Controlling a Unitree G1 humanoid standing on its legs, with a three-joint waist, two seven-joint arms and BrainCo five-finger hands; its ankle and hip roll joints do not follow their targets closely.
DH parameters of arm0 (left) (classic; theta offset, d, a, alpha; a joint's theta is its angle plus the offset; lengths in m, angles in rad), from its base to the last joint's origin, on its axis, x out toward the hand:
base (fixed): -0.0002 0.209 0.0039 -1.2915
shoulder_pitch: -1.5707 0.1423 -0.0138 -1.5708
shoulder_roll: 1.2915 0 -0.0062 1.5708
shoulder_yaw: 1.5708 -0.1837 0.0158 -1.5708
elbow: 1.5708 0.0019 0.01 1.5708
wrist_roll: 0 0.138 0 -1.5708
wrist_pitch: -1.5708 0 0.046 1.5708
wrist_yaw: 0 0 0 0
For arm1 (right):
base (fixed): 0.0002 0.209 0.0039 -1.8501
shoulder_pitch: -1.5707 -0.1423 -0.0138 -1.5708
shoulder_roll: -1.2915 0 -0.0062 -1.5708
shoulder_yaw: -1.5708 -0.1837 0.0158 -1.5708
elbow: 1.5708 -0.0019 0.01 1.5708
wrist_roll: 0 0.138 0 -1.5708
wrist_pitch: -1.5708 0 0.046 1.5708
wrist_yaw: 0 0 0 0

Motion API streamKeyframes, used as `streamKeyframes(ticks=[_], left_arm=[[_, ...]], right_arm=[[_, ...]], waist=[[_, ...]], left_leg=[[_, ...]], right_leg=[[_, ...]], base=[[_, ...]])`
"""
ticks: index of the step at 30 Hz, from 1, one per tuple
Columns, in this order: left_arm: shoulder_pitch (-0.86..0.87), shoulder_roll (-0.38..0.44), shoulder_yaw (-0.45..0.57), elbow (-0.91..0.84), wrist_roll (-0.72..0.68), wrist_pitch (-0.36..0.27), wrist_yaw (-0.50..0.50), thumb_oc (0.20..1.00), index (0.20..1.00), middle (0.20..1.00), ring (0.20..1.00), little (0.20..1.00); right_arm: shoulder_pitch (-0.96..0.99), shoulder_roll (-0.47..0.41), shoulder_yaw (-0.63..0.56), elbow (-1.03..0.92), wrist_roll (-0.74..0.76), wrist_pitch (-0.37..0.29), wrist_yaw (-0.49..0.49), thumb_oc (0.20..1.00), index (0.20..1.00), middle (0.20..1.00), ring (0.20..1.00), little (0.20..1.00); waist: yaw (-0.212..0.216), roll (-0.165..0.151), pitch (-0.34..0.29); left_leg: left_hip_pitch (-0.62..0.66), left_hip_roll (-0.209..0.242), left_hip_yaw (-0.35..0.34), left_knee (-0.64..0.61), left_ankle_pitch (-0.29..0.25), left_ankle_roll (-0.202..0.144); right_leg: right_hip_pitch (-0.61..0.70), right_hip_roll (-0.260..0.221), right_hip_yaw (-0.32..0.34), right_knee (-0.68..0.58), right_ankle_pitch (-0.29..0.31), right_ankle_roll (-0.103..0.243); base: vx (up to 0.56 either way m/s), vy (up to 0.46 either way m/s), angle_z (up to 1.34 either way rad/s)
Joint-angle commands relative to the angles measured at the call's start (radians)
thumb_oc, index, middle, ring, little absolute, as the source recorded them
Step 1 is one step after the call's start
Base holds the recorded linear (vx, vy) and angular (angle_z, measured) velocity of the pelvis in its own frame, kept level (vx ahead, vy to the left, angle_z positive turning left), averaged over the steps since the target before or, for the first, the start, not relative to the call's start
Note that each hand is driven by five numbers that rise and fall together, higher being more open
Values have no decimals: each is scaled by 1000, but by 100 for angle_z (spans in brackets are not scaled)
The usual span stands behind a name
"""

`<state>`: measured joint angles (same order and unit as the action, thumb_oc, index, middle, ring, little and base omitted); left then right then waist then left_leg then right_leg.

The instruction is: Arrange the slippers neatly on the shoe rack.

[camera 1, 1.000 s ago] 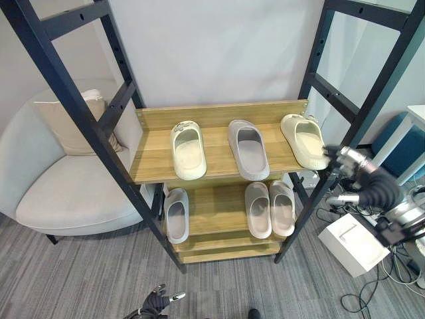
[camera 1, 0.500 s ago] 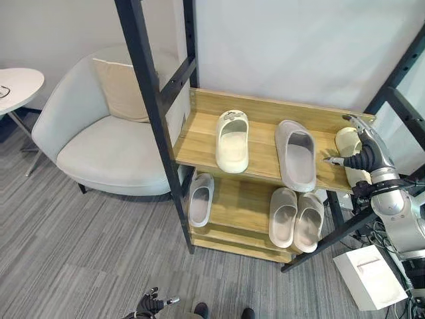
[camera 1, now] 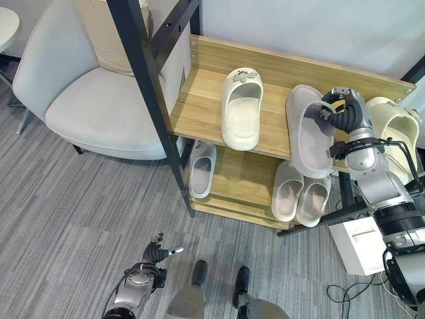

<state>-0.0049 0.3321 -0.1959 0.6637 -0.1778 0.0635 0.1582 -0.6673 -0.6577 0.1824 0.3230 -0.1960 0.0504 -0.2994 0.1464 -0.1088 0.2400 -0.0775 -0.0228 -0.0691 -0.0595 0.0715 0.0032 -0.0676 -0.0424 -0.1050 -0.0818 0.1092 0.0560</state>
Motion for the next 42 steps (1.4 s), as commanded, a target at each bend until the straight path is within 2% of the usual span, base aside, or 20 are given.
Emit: streamKeyframes(ticks=[1,4,5,7,9,10,13,15,17,18,22,25,26,28,29,30,32,33,37,42], left_arm=[[-10,10,-5,-21,-23,-20,30,1000,1000,1000,1000,1000],[-16,1,17,-27,-22,-7,49,1000,1000,1000,1000,1000],[-8,-9,47,-25,-20,-3,62,1000,1000,1000,1000,1000],[-2,-8,52,-27,-19,-4,63,1000,1000,1000,1000,1000],[9,-12,65,-32,-21,-6,56,1000,1000,1000,1000,1000],[19,-13,72,-37,-22,-6,51,1000,1000,1000,1000,1000],[33,-16,89,-39,-25,-7,36,1000,1000,1000,1000,1000],[35,-17,94,-45,-27,-10,28,1000,1000,1000,1000,1000],[36,-18,97,-52,-32,-14,22,1000,1000,1000,1000,1000],[29,-19,98,-63,-40,-24,22,1000,1000,1000,1000,1000],[4,-14,95,-97,-68,-48,31,1000,1000,1000,1000,1000],[-23,-9,86,-127,-79,-63,53,1000,1000,1000,1000,1000],[-50,0,68,-151,-83,-75,84,1000,1000,1000,1000,1000],[-83,8,45,-173,-98,-89,133,1000,1000,1000,1000,1000],[-92,9,26,-197,-110,-105,157,1000,1000,1000,1000,1000],[-103,6,17,-208,-138,-118,169,1000,1000,1000,1000,1000],[-113,10,-9,-245,-153,-138,183,1000,1000,1000,1000,1000],[-113,17,-24,-272,-199,-151,186,1000,1000,1000,1000,1000],[-127,24,-45,-304,-227,-161,174,1000,1000,1000,1000,1000],[-133,50,-64,-366,-240,-167,146,1000,1000,1000,1000,1000]], right_arm=[[26,25,-34,-28,26,37,-72,200,200,200,200,200],[99,85,-115,-215,44,6,-116,200,200,200,200,200],[218,166,-210,-502,108,-103,-98,200,200,200,200,200],[252,177,-211,-544,117,-123,-74,200,200,200,200,200],[308,235,-208,-635,284,-196,8,200,200,200,200,200],[334,236,-199,-664,317,-209,49,200,200,200,200,200],[399,259,-121,-724,530,-225,191,200,200,200,200,200],[423,254,-62,-740,610,-213,269,200,200,200,200,200],[428,253,-29,-753,632,-213,305,200,200,200,200,200],[434,247,55,-737,646,-194,372,200,200,200,200,200],[418,230,172,-668,581,-172,422,200,200,200,200,200],[392,207,209,-592,410,-177,380,200,200,200,200,200],[370,190,204,-525,225,-184,273,200,200,200,200,200],[314,165,176,-461,-14,-165,115,200,200,200,200,200],[308,186,163,-431,-54,-173,51,200,200,200,200,200],[268,180,162,-390,-144,-140,11,200,200,200,200,200],[211,202,149,-295,-208,-116,-84,200,200,200,200,200],[146,189,135,-235,-261,-84,-164,200,200,200,200,200],[51,191,120,-123,-298,-31,-223,200,200,200,200,200],[-87,87,115,41,-315,18,-257,200,200,200,200,200]], waist=[[16,-7,-24],[1,1,-27],[-17,7,-28],[-20,7,-31],[-28,11,-29],[-31,10,-31],[-35,11,-33],[-38,11,-31],[-38,12,-29],[-36,12,-21],[-34,18,13],[-29,24,45],[-28,29,65],[-29,38,76],[-27,44,81],[-27,49,81],[-21,60,82],[-11,67,87],[0,76,83],[25,89,97]], left_leg=[[-32,-13,-2,56,-31,7],[-23,-13,1,52,-33,7],[-23,-9,2,51,-23,3],[-15,-8,0,47,-31,2],[-14,-5,2,46,-29,-1],[-13,-4,2,45,-27,-3],[-8,0,5,40,-23,-7],[-6,3,8,37,-19,-9],[-6,4,7,37,-17,-10],[-10,8,5,39,-15,-12],[-45,7,-5,66,-12,-13],[-107,0,-17,122,-14,-14],[-170,-8,-32,179,-19,-11],[-238,-20,-47,234,-27,-8],[-276,-28,-59,261,-30,-5],[-308,-38,-67,288,-39,-2],[-366,-53,-81,326,-46,3],[-400,-62,-87,358,-59,9],[-484,-74,-97,420,-73,13],[-603,-91,-108,512,-93,17]], right_leg=[[77,-52,38,72,-47,67],[78,-49,44,73,-51,66],[72,-47,45,78,-54,63],[76,-46,45,80,-64,63],[73,-43,43,86,-69,61],[72,-42,42,89,-72,60],[71,-40,41,95,-75,58],[67,-38,39,102,-75,56],[65,-37,37,108,-78,56],[56,-35,35,123,-84,53],[11,-30,22,174,-100,47],[-42,-30,7,223,-111,44],[-97,-36,-3,274,-117,41],[-153,-42,-12,324,-126,40],[-184,-46,-15,355,-130,38],[-210,-49,-16,380,-136,38],[-263,-52,-20,429,-142,38],[-296,-55,-22,474,-151,37],[-382,-69,-22,549,-158,38],[-501,-84,-32,667,-188,34]], base=[[0,0,0],[9,2,-1],[0,0,0],[23,-16,4],[-15,-22,-11],[-11,-31,-15],[-5,-18,-3],[-16,-23,-8],[-39,-28,-3],[-82,-41,2],[-128,-33,9],[-195,-29,21],[-244,-21,20],[-218,-8,27],[-182,2,32],[-172,9,30],[-120,25,33],[-87,28,26],[-58,33,17],[-36,24,24]])
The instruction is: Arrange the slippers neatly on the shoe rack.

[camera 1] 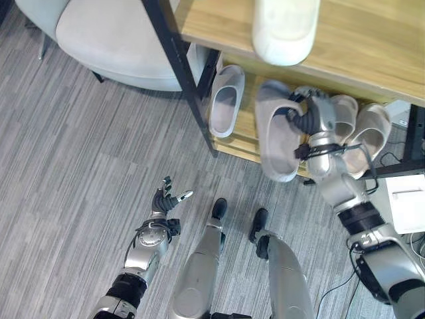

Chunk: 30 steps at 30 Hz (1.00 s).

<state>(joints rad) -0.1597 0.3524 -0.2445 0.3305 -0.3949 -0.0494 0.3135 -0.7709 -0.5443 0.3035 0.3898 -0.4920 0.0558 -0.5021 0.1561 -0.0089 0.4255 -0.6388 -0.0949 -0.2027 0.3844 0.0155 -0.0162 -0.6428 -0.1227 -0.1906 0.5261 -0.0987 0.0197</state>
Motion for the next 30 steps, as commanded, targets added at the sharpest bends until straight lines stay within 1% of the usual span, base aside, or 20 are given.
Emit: streamKeyframes(ticks=[1,4,6,7,8,9,10,13,14,16,17,18,19,20,21,22,25,27,29,30], left_arm=[[22,32,-18,-45,-21,-54,-14,1000,1000,1000,1000,1000],[12,66,-46,-122,-29,-57,-41,1000,1000,1000,1000,1000],[3,70,-55,-130,-30,-57,-42,1000,1000,1000,1000,1000],[-7,77,-66,-140,-28,-57,-43,1000,1000,1000,1000,1000],[-9,77,-65,-141,-28,-57,-43,1000,1000,1000,1000,1000],[-24,79,-77,-146,-25,-56,-46,1000,1000,1000,1000,1000],[-29,79,-84,-148,-27,-55,-48,1000,1000,1000,1000,1000],[-47,78,-104,-148,-31,-52,-49,1000,1000,1000,1000,1000],[-59,77,-116,-149,-38,-53,-42,1000,1000,1000,1000,1000],[-85,73,-130,-144,-44,-52,-35,1000,1000,1000,1000,1000],[-107,66,-134,-140,-48,-46,-23,1000,1000,1000,1000,1000],[-125,60,-134,-141,-43,-38,-13,1000,1000,1000,1000,1000],[-129,61,-136,-139,-40,-37,-11,1000,1000,1000,1000,1000],[-133,61,-136,-139,-40,-35,-8,1000,1000,1000,1000,1000],[-134,62,-131,-141,-39,-33,-2,1000,1000,1000,1000,1000],[-136,64,-129,-144,-37,-34,-1,1000,1000,1000,1000,1000],[-138,67,-126,-148,-35,-30,6,1000,1000,1000,1000,1000],[-137,63,-124,-148,-35,-26,15,1000,1000,1000,1000,1000],[-136,58,-126,-142,-31,-21,18,1000,1000,1000,1000,1000],[-133,52,-117,-133,-26,-13,28,1000,1000,1000,1000,1000]], right_arm=[[-1,-44,2,2,-23,22,-52,200,200,200,200,200],[-134,-124,36,183,22,54,-47,200,200,200,200,200],[-163,-125,52,216,31,56,-49,200,200,200,200,200],[-211,-130,71,265,51,64,-48,200,200,200,200,200],[-216,-131,72,268,52,63,-49,200,200,200,200,200],[-264,-141,95,317,63,70,-47,200,200,200,200,200],[-290,-140,108,342,66,76,-47,200,200,200,200,200],[-386,-128,151,424,85,87,-47,200,200,200,200,200],[-444,-106,158,486,119,92,-62,200,200,200,200,200],[-514,-82,187,566,149,103,-53,200,200,200,200,200],[-568,-47,201,661,206,111,-37,1000,1000,1000,1000,1000],[-592,-19,219,693,218,124,-30,1000,1000,1000,1000,1000],[-593,-13,221,695,216,126,-32,1000,1000,1000,1000,1000],[-598,-7,225,701,216,129,-31,1000,1000,1000,1000,1000],[-592,5,224,701,220,130,-31,1000,1000,1000,1000,1000],[-590,6,224,707,222,131,-28,1000,1000,1000,1000,1000],[-587,15,228,719,228,134,-24,1000,1000,1000,1000,1000],[-572,14,205,714,270,126,-33,1000,1000,1000,1000,1000],[-532,36,143,676,363,99,-62,1000,1000,1000,1000,1000],[-453,79,28,592,535,37,-111,1000,1000,1000,1000,1000]], waist=[[20,-9,-87],[46,0,-70],[52,2,-66],[57,1,-64],[59,6,-60],[65,8,-55],[66,4,-57],[76,9,-56],[83,13,-57],[91,16,-55],[93,15,-53],[87,12,-48],[87,17,-46],[84,15,-45],[76,10,-44],[76,14,-41],[70,13,-39],[60,11,-35],[46,8,-31],[32,5,-31]], left_leg=[[-58,-23,23,78,-39,37],[-160,-35,10,131,-48,41],[-172,-37,9,135,-47,42],[-181,-44,5,147,-79,44],[-192,-42,4,137,-45,43],[-198,-43,3,135,-42,41],[-190,-48,2,148,-80,42],[-194,-53,-1,145,-82,44],[-193,-57,-1,143,-86,45],[-190,-61,2,145,-90,46],[-187,-62,4,144,-94,45],[-177,-61,6,136,-94,44],[-184,-57,5,119,-57,42],[-180,-57,6,115,-57,42],[-163,-59,8,121,-92,41],[-169,-54,9,106,-58,39],[-167,-51,12,103,-59,39],[-165,-50,17,98,-58,37],[-155,-44,25,85,-53,35],[-147,-40,31,79,-56,35]], right_leg=[[60,-5,49,70,16,70],[-33,-11,31,124,3,71],[-46,-14,27,128,3,71],[-53,-16,31,140,-26,79],[-65,-16,23,133,0,72],[-68,-17,19,129,-1,73],[-57,-18,24,137,-30,80],[-60,-16,21,135,-38,78],[-57,-16,21,131,-44,77],[-54,-15,22,132,-47,75],[-48,-14,24,126,-49,73],[-35,-10,24,114,-48,70],[-41,-7,15,98,-18,63],[-36,-5,15,91,-17,63],[-21,-4,25,94,-41,68],[-30,-2,18,83,-14,61],[-31,2,22,79,-14,59],[-31,5,27,72,-11,57],[-23,10,31,56,-4,57],[-19,13,37,51,-5,56]], base=[[-9,31,18],[11,23,14],[60,4,11],[18,9,7],[32,3,9],[28,-2,14],[124,-15,18],[75,5,20],[70,31,1],[69,30,3],[77,7,-2],[0,0,0],[-41,10,-4],[20,-13,-4],[16,-24,-3],[0,0,0],[-25,-2,-3],[-5,-9,-4],[-6,4,-7],[-1,29,-12]])
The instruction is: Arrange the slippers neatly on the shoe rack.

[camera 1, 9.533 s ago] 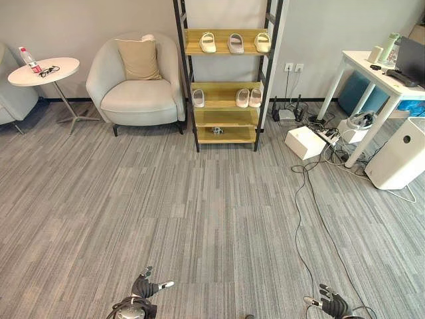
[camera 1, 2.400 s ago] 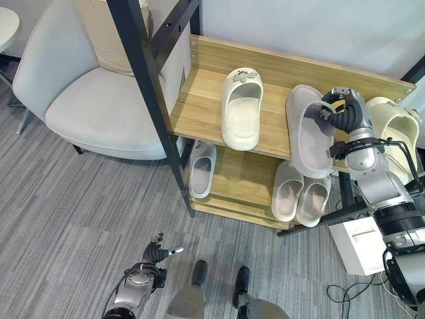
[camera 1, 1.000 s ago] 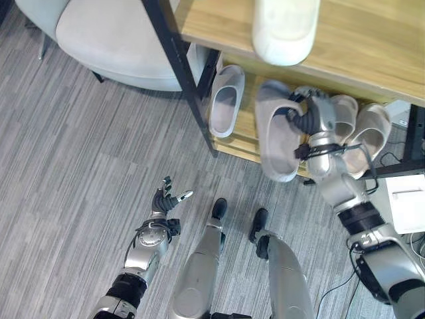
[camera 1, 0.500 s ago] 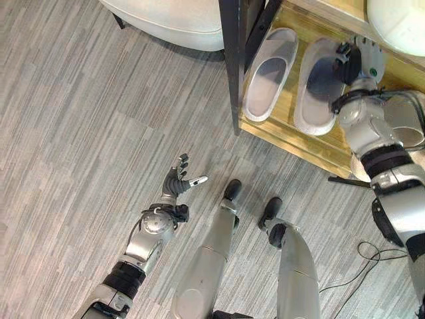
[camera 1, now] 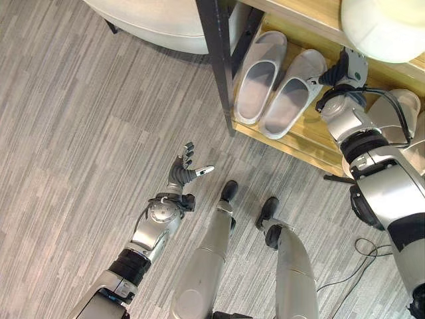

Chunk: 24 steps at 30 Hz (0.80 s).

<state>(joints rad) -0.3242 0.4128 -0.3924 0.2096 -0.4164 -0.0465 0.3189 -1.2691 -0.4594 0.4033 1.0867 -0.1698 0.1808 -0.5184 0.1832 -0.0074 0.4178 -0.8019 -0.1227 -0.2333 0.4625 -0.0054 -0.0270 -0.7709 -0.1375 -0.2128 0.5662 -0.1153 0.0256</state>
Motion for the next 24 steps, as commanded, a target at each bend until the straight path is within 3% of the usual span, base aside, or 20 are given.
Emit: streamKeyframes(ticks=[1,3,5,6,7,8,9,13,19,24], left_arm=[[35,-12,38,4,1,-5,32,1000,1000,1000,1000,1000],[47,-9,47,3,8,5,26,1000,1000,1000,1000,1000],[59,-7,50,4,6,7,18,1000,1000,1000,1000,1000],[71,-5,48,7,-3,7,5,1000,1000,1000,1000,1000],[71,-5,48,6,-3,7,5,1000,1000,1000,1000,1000],[75,-4,47,7,-6,6,4,1000,1000,1000,1000,1000],[79,-6,41,16,-5,9,-3,1000,1000,1000,1000,1000],[77,1,28,16,-7,13,-10,1000,1000,1000,1000,1000],[62,12,11,22,-15,10,-25,1000,1000,1000,1000,1000],[48,17,-14,23,-36,4,-39,1000,1000,1000,1000,1000]], right_arm=[[113,42,-141,-161,333,-134,-105,1000,1000,1000,1000,1000],[192,94,-193,-212,474,-193,-70,1000,1000,1000,1000,1000],[224,116,-206,-214,540,-211,-36,1000,1000,1000,1000,1000],[227,133,-209,-194,617,-223,25,1000,1000,1000,1000,1000],[226,133,-209,-193,618,-225,26,1000,1000,1000,1000,1000],[222,141,-213,-182,650,-234,35,1000,1000,1000,1000,1000],[206,149,-204,-164,670,-227,62,1000,1000,1000,1000,1000],[155,150,-195,-123,701,-226,79,1000,1000,1000,1000,1000],[22,124,-210,-49,790,-235,99,1000,1000,1000,1000,1000],[-98,25,-197,25,776,-237,81,1000,1000,1000,1000,1000]], waist=[[-6,-1,-22],[-12,-6,-19],[-9,-7,-18],[-3,-8,-18],[-1,-4,-14],[4,-2,-14],[8,-4,-17],[24,-1,-15],[53,12,-9],[72,21,-13]], left_leg=[[23,-8,67,1,-38,46],[31,-3,71,0,-39,45],[32,-3,71,-3,-37,43],[38,-6,70,7,-68,42],[28,-3,70,-1,-35,42],[27,-3,69,-2,-34,42],[37,-6,68,7,-68,42],[36,-9,60,-3,-62,41],[34,-17,50,-19,-54,41],[47,-25,43,-29,-51,42]], right_leg=[[113,30,64,10,11,50],[119,31,66,6,10,49],[123,29,63,2,11,49],[130,27,65,10,-16,52],[120,27,57,4,10,46],[120,27,55,4,11,46],[131,27,61,9,-17,52],[134,25,52,4,-20,53],[143,18,37,-7,-18,60],[158,12,28,-13,-22,61]], base=[[-1,24,-12],[-18,-4,-21],[10,-46,-32],[-32,-38,-14],[-29,-38,-4],[-8,-27,7],[79,-65,10],[17,-40,9],[2,-26,15],[11,-7,4]])
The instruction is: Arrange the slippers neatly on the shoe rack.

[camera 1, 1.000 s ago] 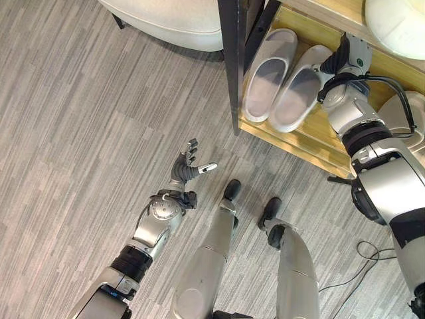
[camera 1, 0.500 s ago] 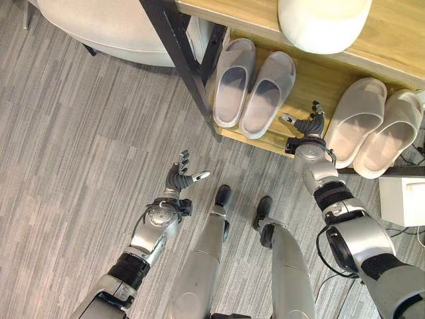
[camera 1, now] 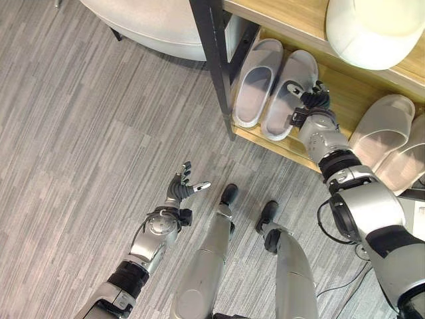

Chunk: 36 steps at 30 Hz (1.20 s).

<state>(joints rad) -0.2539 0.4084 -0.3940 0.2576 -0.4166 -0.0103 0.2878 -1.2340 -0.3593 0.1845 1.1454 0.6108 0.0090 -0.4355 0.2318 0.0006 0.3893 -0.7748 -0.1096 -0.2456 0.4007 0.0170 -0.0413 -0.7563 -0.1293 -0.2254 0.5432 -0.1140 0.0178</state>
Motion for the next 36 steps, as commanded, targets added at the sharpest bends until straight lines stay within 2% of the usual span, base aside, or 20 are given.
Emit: streamKeyframes(ticks=[1,2,6,8,11,15,17,18,21,22,28,29,32,36], left_arm=[[-24,19,-14,-17,-39,-30,-5,1000,1000,1000,1000,1000],[-31,17,-13,-3,-29,-22,-2,1000,1000,1000,1000,1000],[-32,10,2,16,-17,-6,7,1000,1000,1000,1000,1000],[-23,5,15,32,-3,11,10,1000,1000,1000,1000,1000],[-12,-3,21,41,-2,19,13,1000,1000,1000,1000,1000],[20,-35,52,96,18,42,-10,1000,1000,1000,1000,1000],[46,-50,70,120,50,43,-38,1000,1000,1000,1000,1000],[47,-50,70,120,50,43,-38,1000,1000,1000,1000,1000],[103,-49,112,152,92,30,-89,1000,1000,1000,1000,1000],[155,-38,151,169,123,31,-123,1000,1000,1000,1000,1000],[292,-20,259,218,249,35,-222,1000,1000,1000,1000,1000],[293,-20,259,218,249,35,-222,1000,1000,1000,1000,1000],[324,-11,271,263,378,37,-225,1000,1000,1000,1000,1000],[305,21,211,310,567,43,-237,1000,1000,1000,1000,1000]], right_arm=[[-129,-76,25,-36,-12,-65,-13,1000,1000,1000,1000,1000],[-110,-67,41,-68,-32,-60,-15,1000,1000,1000,1000,1000],[-33,-35,71,-179,-78,-51,-22,1000,1000,1000,1000,1000],[94,4,86,-314,-113,-43,-18,1000,1000,1000,1000,1000],[200,33,82,-396,-124,-39,-13,1000,1000,1000,1000,1000],[540,74,100,-628,-196,-20,64,1000,1000,1000,1000,1000],[706,74,115,-715,-248,-23,145,1000,1000,1000,1000,1000],[708,74,115,-717,-248,-23,145,1000,1000,1000,1000,1000],[911,14,100,-772,-313,-32,264,1000,1000,1000,1000,1000],[1060,-14,64,-808,-315,-26,328,1000,1000,1000,1000,1000],[1375,-20,-28,-831,-374,1,479,1000,1000,1000,1000,1000],[1376,-20,-28,-832,-374,2,480,1000,1000,1000,1000,1000],[1441,-5,-65,-765,-425,17,501,1000,1000,1000,1000,1000],[1459,-8,-91,-710,-465,18,494,1000,1000,1000,1000,1000]], waist=[[22,11,15],[16,9,17],[-10,-8,15],[-38,-26,13],[-53,-36,8],[-94,-56,-18],[-107,-63,-36],[-107,-63,-35],[-125,-70,-74],[-142,-74,-104],[-192,-64,-207],[-190,-63,-205],[-215,-51,-254],[-245,-42,-280]], left_leg=[[22,-36,58,33,-74,57],[21,-29,64,23,-40,57],[41,-17,74,18,-41,56],[72,-3,87,7,-42,54],[98,3,92,-3,-43,52],[199,17,103,-60,-34,45],[266,29,109,-104,-23,40],[268,29,109,-106,-22,40],[384,45,109,-199,6,30],[452,56,121,-251,23,21],[660,84,175,-416,63,7],[664,84,176,-420,64,7],[743,96,218,-474,66,-2],[767,99,246,-488,59,-5]], right_leg=[[145,5,43,9,-23,69],[140,9,39,0,7,61],[155,18,50,-14,15,59],[180,24,59,-33,23,59],[205,27,64,-50,29,58],[304,31,78,-120,45,62],[369,33,86,-172,61,70],[372,33,86,-174,61,70],[472,30,87,-273,95,86],[530,31,94,-327,120,97],[695,41,132,-488,177,117],[698,41,133,-490,178,117],[756,45,160,-551,192,121],[768,50,181,-571,197,123]], base=[[-78,40,1],[-82,46,0],[-17,27,-4],[7,-1,-6],[6,-18,-24],[38,-40,-22],[77,-27,-24],[65,-23,-14],[142,-37,-28],[195,-22,-12],[123,1,-23],[93,3,-32],[63,0,-36],[17,5,-21]])
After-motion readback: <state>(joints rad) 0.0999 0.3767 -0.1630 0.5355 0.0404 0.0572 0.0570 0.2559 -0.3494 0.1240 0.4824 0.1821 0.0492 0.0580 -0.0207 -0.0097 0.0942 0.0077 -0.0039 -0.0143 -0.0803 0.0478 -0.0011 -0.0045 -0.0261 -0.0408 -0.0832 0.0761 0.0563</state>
